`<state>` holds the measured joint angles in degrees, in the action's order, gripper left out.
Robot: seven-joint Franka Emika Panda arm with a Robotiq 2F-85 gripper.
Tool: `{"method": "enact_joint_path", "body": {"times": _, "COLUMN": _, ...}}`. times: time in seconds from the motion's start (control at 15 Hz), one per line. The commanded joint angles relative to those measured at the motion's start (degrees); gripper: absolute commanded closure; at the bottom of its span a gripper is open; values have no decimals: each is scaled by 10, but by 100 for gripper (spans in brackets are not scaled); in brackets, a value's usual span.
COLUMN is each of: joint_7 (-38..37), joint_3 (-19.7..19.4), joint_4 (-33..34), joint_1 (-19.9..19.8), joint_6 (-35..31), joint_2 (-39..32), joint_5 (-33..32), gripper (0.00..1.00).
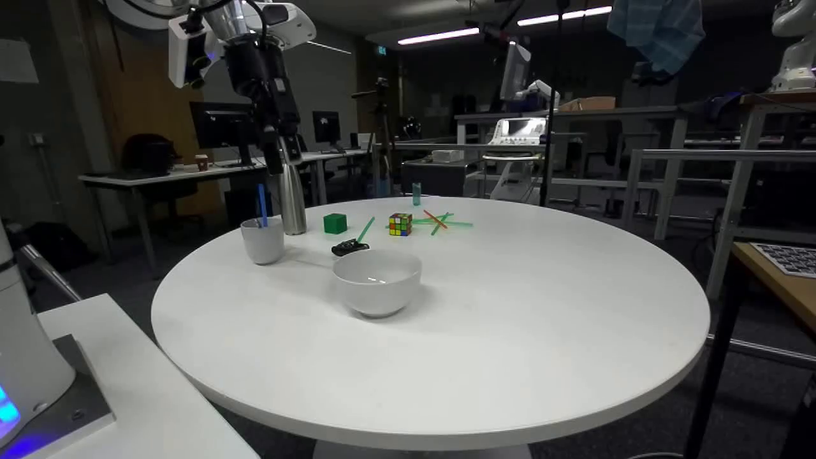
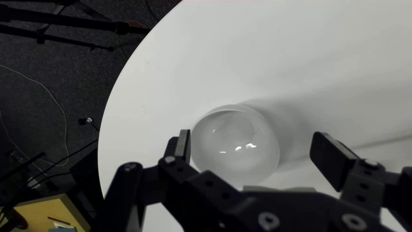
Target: Put the silver flask on top of the green block
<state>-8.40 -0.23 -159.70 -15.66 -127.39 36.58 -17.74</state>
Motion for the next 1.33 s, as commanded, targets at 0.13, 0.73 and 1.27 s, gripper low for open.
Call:
{"method": "enact_joint_path", "body": {"times": 0.13, "joint_7": -3, "joint_3": -6, "joint_4": 1, "joint_1": 6, "joint_6": 3, "joint_2": 0, "joint_5": -4, "gripper": 0}}
{"method": "enact_joint_path", "body": {"times": 0.73, "joint_7": -3, "joint_3": -6, "joint_4": 1, "joint_1": 6, "joint_6": 3, "joint_2": 0, "joint_5": -4, "gripper": 0}}
{"method": "enact_joint_path", "body": {"times": 1.27, "joint_7": 33, "joint_3": -22, "joint_4": 7, "joint_1": 20, "joint_6": -34, "joint_2": -32, "joint_5": 1, "gripper": 0}}
